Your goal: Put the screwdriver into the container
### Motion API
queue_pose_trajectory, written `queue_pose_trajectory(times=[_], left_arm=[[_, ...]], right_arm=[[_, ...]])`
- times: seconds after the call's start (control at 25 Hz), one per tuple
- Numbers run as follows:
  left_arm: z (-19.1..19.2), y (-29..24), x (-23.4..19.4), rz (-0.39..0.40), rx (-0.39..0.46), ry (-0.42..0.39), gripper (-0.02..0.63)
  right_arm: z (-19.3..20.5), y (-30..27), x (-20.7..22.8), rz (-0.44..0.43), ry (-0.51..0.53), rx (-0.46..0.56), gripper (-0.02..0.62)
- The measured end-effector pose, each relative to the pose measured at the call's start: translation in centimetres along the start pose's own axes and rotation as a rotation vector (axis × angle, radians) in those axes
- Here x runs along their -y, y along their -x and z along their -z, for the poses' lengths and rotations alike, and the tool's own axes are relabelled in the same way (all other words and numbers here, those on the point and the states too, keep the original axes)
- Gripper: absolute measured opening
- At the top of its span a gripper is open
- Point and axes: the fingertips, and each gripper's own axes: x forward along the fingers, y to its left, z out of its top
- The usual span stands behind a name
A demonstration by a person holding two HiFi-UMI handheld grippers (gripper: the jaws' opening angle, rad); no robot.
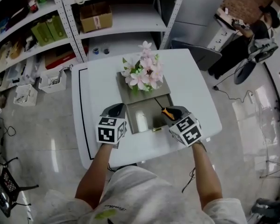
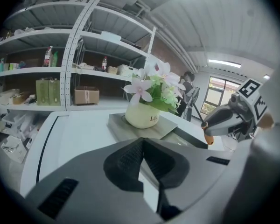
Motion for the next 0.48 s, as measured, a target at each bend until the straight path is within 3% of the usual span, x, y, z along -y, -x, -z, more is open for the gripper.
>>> queue_pose_trajectory(times=[0.48], left_arm=[[0.5,-1.7,-1.7,0.014,-0.003,0.029,0.005]], right_arm=[[2.9,-5.3,-0.9,-0.122,0.272,-0.238,0.075]])
